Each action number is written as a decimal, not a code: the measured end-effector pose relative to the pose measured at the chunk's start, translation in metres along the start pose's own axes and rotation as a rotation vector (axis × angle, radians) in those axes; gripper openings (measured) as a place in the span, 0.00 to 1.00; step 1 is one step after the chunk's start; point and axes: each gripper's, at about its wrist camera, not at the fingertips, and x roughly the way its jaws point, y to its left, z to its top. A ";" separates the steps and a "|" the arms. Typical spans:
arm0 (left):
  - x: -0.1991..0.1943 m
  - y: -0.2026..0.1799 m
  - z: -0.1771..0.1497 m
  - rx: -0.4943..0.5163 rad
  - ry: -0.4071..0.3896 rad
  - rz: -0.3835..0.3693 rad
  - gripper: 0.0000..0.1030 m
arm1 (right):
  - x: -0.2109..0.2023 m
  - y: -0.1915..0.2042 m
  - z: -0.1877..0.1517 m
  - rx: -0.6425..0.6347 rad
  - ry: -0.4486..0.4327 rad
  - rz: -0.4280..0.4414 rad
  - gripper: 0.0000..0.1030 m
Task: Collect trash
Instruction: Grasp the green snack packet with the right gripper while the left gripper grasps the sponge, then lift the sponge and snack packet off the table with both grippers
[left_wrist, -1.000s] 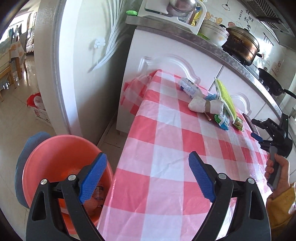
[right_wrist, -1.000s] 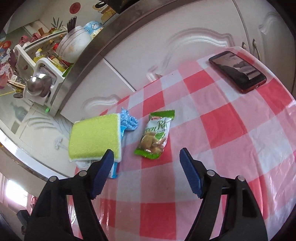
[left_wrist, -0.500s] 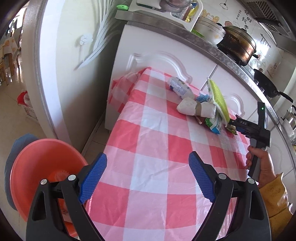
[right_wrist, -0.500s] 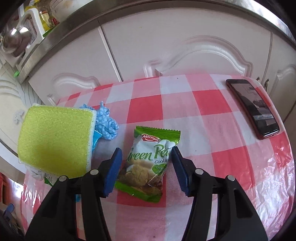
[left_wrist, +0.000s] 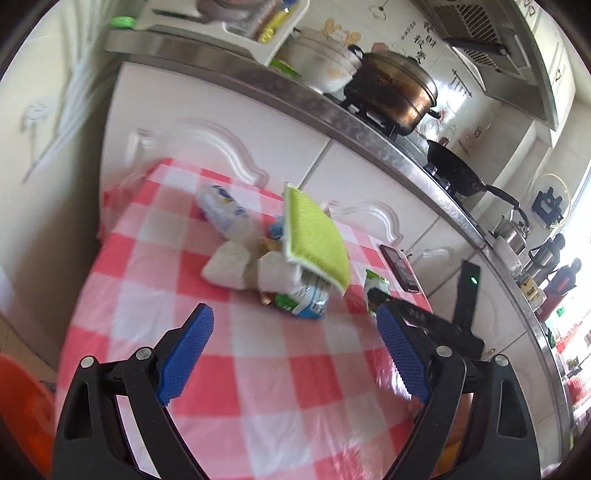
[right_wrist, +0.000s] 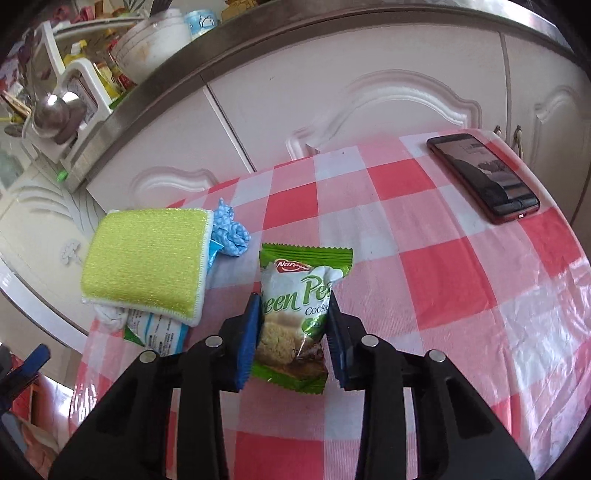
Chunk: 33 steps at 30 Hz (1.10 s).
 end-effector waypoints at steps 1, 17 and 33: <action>0.008 -0.004 0.006 0.001 0.002 -0.004 0.87 | -0.006 -0.002 -0.004 0.018 -0.009 0.023 0.34; 0.115 -0.033 0.063 0.037 0.107 0.076 0.65 | -0.013 -0.001 -0.019 0.039 0.011 0.182 0.34; 0.104 -0.061 0.036 0.082 0.085 0.162 0.27 | -0.015 0.000 -0.020 0.023 0.003 0.187 0.35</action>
